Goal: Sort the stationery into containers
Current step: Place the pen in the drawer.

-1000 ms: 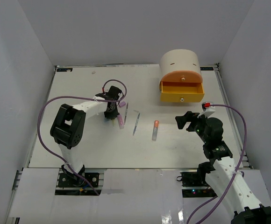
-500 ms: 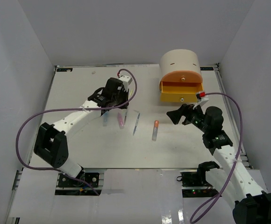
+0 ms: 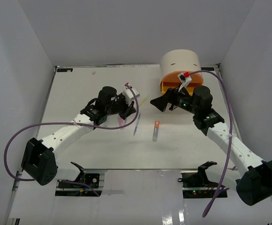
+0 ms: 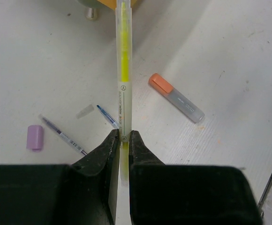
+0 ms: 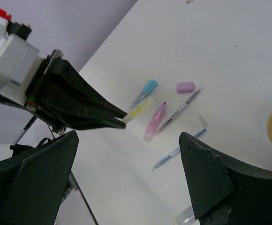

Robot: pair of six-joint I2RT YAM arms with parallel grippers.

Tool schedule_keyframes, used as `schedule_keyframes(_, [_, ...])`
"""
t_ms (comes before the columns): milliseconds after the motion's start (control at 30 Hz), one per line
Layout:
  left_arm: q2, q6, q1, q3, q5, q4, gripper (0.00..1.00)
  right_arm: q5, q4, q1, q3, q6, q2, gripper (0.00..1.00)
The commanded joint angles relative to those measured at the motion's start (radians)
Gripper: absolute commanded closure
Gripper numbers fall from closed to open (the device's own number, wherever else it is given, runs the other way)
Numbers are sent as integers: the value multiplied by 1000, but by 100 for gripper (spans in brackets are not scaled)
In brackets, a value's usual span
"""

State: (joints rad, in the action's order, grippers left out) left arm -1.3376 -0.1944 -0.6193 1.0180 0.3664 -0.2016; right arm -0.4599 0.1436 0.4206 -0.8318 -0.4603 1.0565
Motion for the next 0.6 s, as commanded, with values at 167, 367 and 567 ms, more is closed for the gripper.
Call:
schedule_keyframes(167, [112, -97, -5, -85, 103, 105, 100, -2, 39, 79, -128, -6, 123, 12])
schedule_keyframes(367, [132, -108, -5, -105, 106, 117, 100, 9, 33, 115, -153, 8, 180, 22])
schedule_keyframes(567, [141, -117, -5, -121, 115, 126, 100, 4, 57, 135, -164, 6, 206, 36])
